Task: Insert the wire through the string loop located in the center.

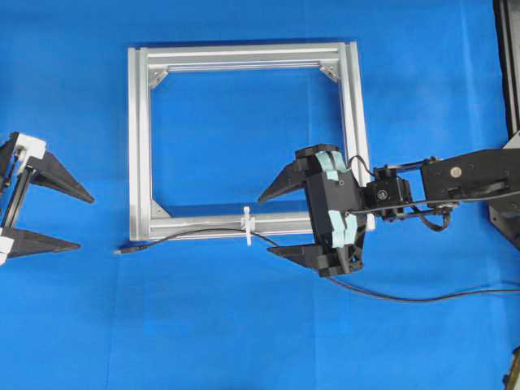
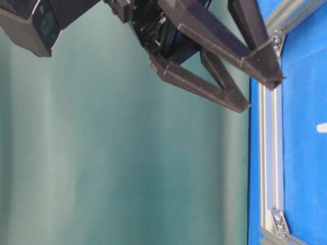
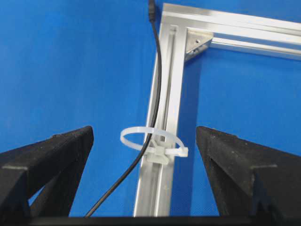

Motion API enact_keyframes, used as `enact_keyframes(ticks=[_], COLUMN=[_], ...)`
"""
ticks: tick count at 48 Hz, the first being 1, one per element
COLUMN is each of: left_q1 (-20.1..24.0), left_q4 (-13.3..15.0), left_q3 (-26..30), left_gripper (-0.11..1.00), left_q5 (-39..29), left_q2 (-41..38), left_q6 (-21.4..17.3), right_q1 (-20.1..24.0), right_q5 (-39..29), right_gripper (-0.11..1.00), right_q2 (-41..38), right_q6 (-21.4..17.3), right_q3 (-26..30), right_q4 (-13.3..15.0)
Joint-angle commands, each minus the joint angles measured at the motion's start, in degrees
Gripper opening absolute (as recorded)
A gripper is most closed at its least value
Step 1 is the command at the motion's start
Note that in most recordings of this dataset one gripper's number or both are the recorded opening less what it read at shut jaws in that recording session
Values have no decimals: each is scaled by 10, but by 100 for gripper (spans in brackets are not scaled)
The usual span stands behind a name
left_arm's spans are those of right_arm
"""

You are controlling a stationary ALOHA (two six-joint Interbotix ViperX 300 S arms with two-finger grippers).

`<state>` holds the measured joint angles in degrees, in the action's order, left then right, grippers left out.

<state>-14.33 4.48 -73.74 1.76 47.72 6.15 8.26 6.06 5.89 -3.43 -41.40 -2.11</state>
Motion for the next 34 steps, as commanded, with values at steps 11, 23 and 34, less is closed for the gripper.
enact_keyframes(ticks=[11,23,34], left_q1=[2,2,4], left_q4=[-2,-2,-2], left_q3=[12,13,13], left_gripper=[82,82,82], left_q5=[5,11,11], left_q2=[-7,-15,-17], left_q6=[0,0,-1], right_q1=[1,1,1], right_q5=[4,4,4], right_gripper=[90,90,90], right_q2=[13,13,13], right_q6=[-1,-1,-1], right_q3=[13,13,13], right_q4=[0,-1,0])
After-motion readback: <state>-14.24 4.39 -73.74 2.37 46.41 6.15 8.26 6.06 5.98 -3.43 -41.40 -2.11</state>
